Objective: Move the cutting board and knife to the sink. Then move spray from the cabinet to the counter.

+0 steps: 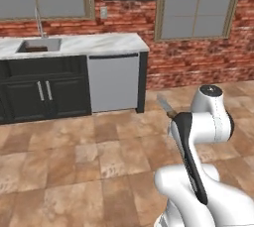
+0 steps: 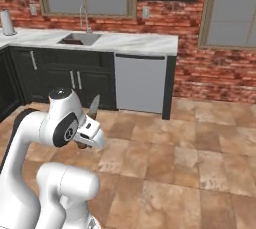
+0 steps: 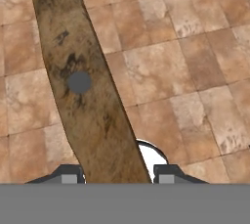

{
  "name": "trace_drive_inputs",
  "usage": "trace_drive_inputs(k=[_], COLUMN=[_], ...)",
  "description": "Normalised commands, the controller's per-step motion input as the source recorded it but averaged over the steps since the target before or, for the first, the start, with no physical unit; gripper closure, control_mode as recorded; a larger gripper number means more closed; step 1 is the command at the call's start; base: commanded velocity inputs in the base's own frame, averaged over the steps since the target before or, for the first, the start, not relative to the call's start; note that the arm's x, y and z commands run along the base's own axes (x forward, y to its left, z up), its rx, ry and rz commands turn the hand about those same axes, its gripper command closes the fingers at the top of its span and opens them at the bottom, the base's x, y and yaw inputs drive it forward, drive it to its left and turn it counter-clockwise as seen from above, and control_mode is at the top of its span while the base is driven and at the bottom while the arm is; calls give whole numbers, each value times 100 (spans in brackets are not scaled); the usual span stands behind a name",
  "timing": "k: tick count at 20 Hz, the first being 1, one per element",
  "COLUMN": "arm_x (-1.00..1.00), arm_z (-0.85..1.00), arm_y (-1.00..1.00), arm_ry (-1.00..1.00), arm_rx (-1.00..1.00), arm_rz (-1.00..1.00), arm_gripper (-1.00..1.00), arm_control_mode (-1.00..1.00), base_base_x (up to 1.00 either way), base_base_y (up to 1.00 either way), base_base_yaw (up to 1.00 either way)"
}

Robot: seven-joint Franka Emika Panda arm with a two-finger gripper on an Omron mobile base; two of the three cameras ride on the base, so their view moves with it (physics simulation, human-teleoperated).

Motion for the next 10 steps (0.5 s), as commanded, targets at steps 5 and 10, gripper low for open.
trace_drive_inputs(k=[5, 10], arm_x=[0, 0], arm_z=[0, 0], arm_y=[0, 0], arm_ry=[0, 0], arm_rx=[0, 0], arm_rz=[0, 0], arm_gripper=[100, 100], arm_control_mode=[100, 100], base_base_x=[94, 99], base_base_y=[24, 41], base_base_yaw=[-15, -12])
